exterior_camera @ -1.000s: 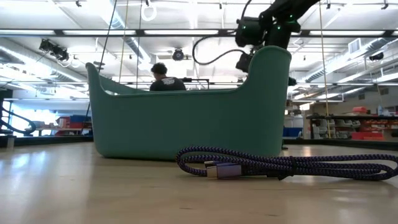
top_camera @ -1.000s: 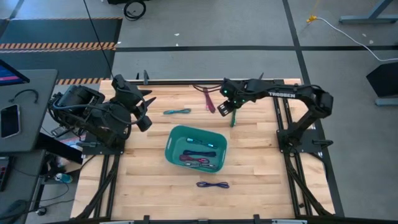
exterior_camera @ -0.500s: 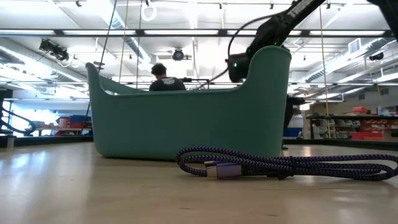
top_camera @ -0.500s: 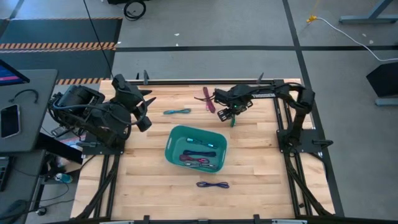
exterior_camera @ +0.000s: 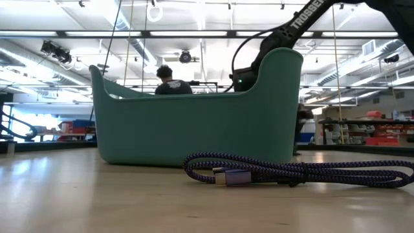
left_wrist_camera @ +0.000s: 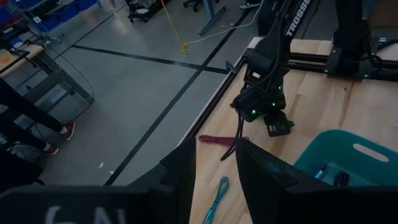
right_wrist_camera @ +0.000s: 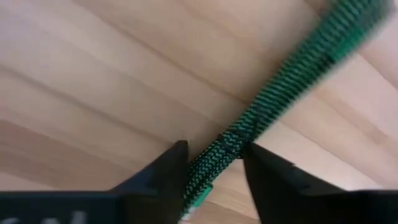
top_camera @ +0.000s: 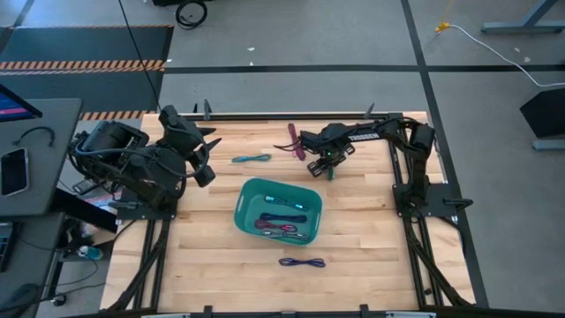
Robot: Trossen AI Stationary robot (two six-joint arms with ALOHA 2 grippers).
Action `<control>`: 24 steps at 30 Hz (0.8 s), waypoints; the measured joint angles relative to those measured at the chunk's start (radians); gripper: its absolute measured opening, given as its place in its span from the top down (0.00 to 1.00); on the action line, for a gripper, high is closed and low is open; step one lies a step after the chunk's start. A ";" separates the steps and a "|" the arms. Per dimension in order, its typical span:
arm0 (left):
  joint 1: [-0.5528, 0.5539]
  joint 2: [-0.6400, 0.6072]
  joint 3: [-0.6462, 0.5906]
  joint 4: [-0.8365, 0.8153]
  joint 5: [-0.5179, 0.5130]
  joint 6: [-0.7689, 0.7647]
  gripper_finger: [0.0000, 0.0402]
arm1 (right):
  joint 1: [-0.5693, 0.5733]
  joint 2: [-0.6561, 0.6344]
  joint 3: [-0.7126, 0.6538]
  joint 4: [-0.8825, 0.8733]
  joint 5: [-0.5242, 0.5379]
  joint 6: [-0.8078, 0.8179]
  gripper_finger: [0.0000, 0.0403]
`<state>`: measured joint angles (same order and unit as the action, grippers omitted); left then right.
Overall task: Pick and place USB-C Cables
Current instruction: Put the green charger cable into the blue bin
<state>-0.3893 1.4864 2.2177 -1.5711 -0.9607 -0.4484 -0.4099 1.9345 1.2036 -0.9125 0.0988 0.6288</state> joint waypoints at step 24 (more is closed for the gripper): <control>0.000 0.000 0.000 0.000 0.000 -0.004 0.70 | 0.125 -0.499 -0.007 0.106 -0.106 -0.178 0.94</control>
<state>-0.3893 1.4864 2.2174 -1.5710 -0.9607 -0.4521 -0.2847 1.4351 1.1968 -0.8065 -0.0075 0.4508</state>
